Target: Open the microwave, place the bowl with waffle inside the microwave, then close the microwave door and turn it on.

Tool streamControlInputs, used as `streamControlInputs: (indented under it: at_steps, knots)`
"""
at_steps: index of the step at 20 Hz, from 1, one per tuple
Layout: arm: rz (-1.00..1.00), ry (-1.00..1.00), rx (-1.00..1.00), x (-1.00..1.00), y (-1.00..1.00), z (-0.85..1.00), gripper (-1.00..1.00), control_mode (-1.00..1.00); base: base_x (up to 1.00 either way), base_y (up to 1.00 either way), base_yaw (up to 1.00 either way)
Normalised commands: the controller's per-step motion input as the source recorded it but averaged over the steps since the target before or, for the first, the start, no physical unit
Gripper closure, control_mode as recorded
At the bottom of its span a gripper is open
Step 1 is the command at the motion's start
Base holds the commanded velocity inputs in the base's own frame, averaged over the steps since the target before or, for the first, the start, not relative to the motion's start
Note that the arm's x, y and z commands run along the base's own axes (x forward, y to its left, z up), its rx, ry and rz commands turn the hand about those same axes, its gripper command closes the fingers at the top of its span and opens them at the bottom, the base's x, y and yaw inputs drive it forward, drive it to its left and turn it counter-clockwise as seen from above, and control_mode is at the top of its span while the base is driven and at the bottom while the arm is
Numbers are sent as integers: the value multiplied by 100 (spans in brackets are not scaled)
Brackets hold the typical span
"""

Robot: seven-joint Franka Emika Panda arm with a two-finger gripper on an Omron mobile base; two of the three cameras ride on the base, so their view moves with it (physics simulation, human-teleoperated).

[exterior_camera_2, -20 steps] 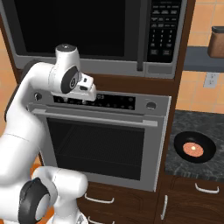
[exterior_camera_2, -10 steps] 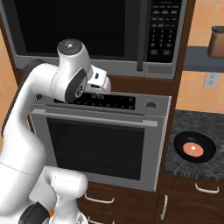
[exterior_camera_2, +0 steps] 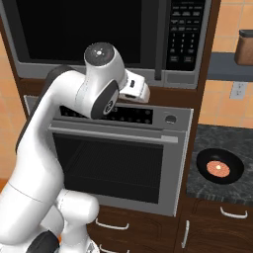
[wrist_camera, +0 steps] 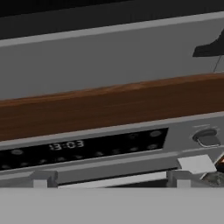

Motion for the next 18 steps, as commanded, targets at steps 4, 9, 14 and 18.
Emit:
streamControlInputs:
  at_steps: [4,9,14,18]
  knots:
    - [-2,-6,0,0,-56,40,-100,-100,0,0,0]
    - [0,-16,0,2,-32,34,-100,-100,0,0,0]
    - [0,-6,0,5,-26,24,-100,-100,0,0,0]
    - [-2,0,0,5,-26,9,-100,-100,0,0,0]
